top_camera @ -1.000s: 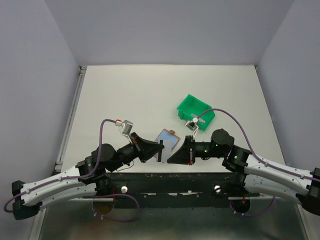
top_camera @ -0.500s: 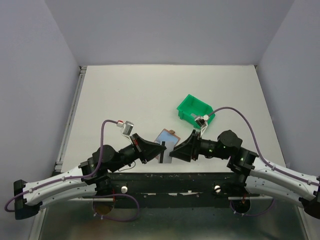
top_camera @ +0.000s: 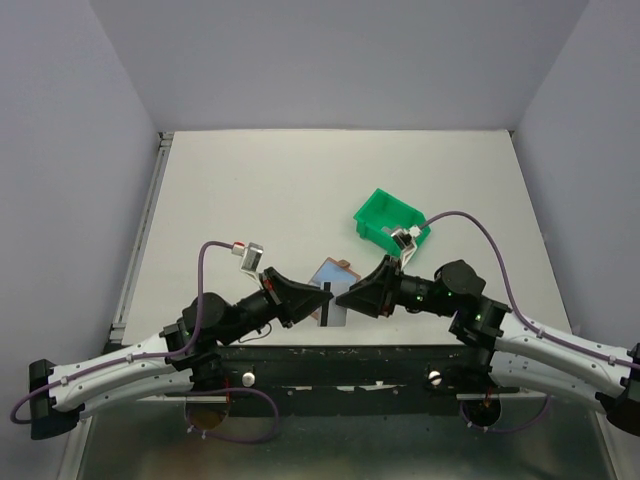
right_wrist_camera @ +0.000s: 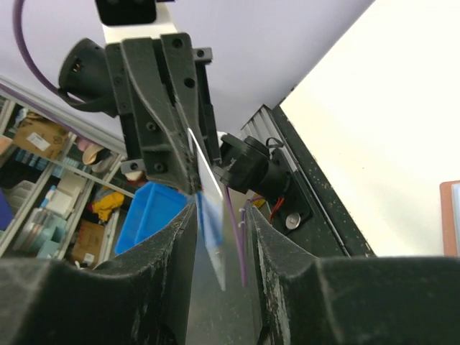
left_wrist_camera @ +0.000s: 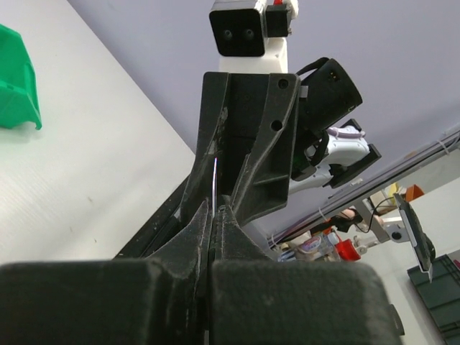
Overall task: Put the credit cards into the card holder
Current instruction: Pick up the credit card at the corner of the board.
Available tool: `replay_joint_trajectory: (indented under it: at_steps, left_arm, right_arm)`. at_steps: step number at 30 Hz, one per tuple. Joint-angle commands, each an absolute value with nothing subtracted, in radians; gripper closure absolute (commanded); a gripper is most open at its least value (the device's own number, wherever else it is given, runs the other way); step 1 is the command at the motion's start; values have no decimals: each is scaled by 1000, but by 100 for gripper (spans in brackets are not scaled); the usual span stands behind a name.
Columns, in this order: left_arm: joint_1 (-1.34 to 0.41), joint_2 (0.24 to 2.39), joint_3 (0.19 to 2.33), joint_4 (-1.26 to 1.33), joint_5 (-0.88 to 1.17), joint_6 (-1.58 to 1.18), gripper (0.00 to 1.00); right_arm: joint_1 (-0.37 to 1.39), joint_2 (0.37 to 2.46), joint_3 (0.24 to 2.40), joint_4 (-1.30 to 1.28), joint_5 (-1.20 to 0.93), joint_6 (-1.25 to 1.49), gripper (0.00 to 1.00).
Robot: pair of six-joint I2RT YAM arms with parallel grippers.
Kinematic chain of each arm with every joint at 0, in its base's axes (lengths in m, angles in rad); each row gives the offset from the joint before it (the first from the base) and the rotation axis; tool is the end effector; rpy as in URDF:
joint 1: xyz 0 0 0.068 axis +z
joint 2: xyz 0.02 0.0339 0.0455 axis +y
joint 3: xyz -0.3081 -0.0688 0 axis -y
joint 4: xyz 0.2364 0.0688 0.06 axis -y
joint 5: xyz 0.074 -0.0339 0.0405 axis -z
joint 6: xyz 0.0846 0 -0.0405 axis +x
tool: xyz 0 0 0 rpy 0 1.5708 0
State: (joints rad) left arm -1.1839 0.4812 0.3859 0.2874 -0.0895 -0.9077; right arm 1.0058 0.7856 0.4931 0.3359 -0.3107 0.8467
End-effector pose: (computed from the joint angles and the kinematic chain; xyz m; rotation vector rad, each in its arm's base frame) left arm 0.0611 -0.1298 0.3236 0.1341 1.5960 -1.6431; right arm 0.0854 0.1830 0.3274 -0.4306 1.7470 1.6495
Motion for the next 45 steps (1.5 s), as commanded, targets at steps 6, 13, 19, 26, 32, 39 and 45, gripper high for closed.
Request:
replay_joint_trajectory:
  at_steps: [6, 13, 19, 26, 32, 39, 45]
  left_arm:
    - [-1180, 457, 370, 311, -103, -913, 100]
    - [-1181, 414, 351, 321, -153, -914, 100]
    - [-1181, 393, 347, 304, -172, -914, 100]
    - [-1180, 387, 334, 302, -178, -920, 100]
    - [-1181, 376, 325, 281, -198, -925, 58]
    - [-1180, 356, 314, 207, -270, -922, 19]
    - [-1181, 371, 339, -52, -394, -1003, 17]
  right_arm:
    - [997, 845, 469, 512, -319, 907, 70]
    - [997, 854, 457, 514, -328, 923, 55]
    - [999, 838, 443, 512, -316, 922, 62]
    - [999, 835, 446, 511, -318, 917, 85]
    - [999, 775, 469, 353, -237, 887, 100]
    - [992, 693, 587, -120, 32, 809, 100]
    - [885, 897, 872, -637, 89, 637, 100]
